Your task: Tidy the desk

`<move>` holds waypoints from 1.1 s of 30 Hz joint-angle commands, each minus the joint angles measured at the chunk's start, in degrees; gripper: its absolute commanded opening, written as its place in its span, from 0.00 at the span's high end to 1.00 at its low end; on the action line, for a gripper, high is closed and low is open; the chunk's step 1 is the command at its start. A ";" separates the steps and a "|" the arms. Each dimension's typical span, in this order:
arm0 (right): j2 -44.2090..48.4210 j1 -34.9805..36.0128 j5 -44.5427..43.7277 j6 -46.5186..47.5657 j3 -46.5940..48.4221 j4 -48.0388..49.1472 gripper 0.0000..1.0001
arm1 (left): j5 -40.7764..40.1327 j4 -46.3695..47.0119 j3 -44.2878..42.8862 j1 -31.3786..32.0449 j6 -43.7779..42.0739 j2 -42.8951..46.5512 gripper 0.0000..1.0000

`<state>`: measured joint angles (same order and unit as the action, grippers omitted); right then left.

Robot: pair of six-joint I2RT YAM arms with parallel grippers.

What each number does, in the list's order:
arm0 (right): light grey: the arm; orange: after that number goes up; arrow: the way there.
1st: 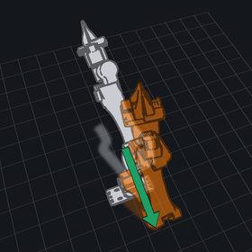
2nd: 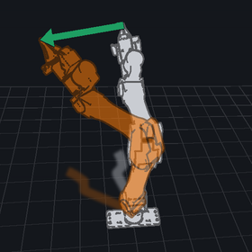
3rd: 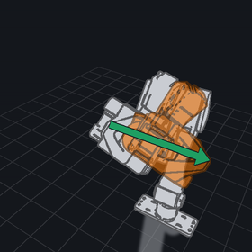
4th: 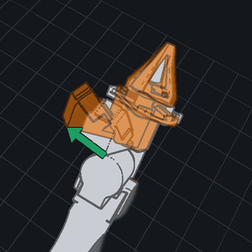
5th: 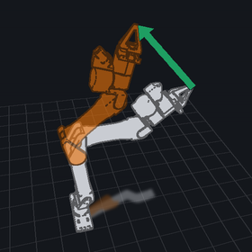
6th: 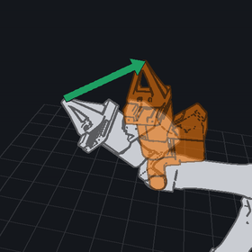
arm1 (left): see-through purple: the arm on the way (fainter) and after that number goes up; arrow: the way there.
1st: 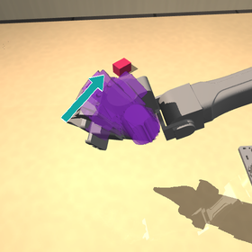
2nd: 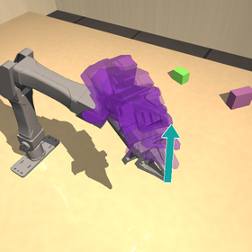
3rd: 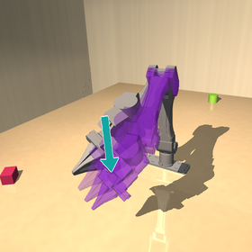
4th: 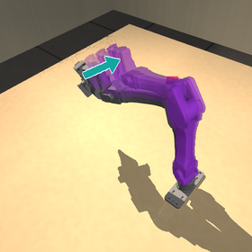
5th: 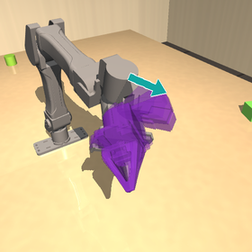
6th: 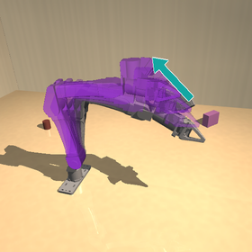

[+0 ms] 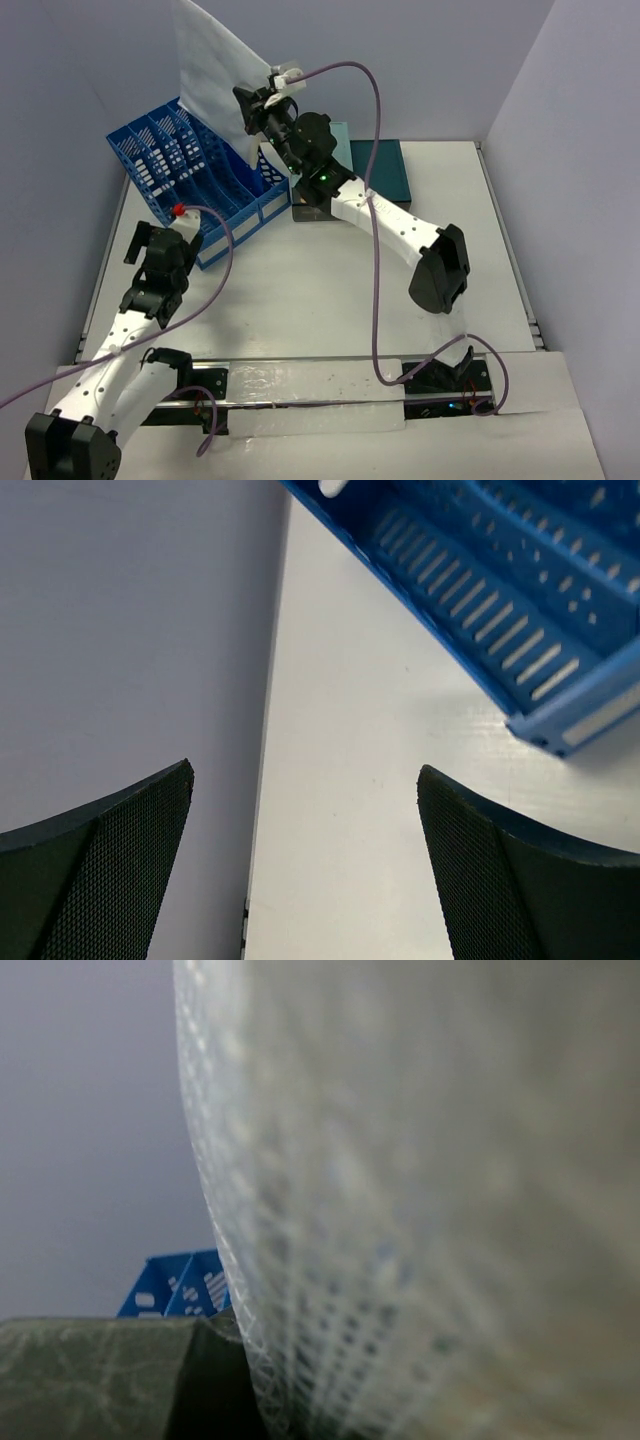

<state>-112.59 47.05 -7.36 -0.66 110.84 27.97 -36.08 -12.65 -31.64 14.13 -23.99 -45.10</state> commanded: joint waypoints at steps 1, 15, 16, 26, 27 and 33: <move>-2.32 -0.20 -2.81 -2.83 6.54 7.69 1.00 | 0.77 0.44 3.64 -0.24 -1.97 1.62 0.01; -11.22 0.97 -3.08 -0.78 5.65 9.52 1.00 | 1.45 -1.25 8.51 -0.24 -0.62 2.46 0.01; -10.74 1.11 -3.78 -0.15 3.83 10.15 1.00 | 1.45 -1.32 8.44 -0.24 -0.62 2.39 0.01; -11.98 2.88 -3.63 2.77 -4.80 13.64 1.00 | 2.68 -2.38 7.69 -0.16 0.48 2.30 0.01; -12.96 3.15 -3.93 3.02 -4.31 13.45 1.00 | 2.68 -2.65 7.55 -0.16 0.61 2.30 0.01; -13.94 3.48 -4.74 3.27 -4.31 12.54 0.81 | 2.94 -2.81 7.90 -0.16 0.87 2.38 0.01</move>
<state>-126.95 50.01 -10.94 1.43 104.90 35.57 -33.96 -14.98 -23.22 14.13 -24.34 -43.18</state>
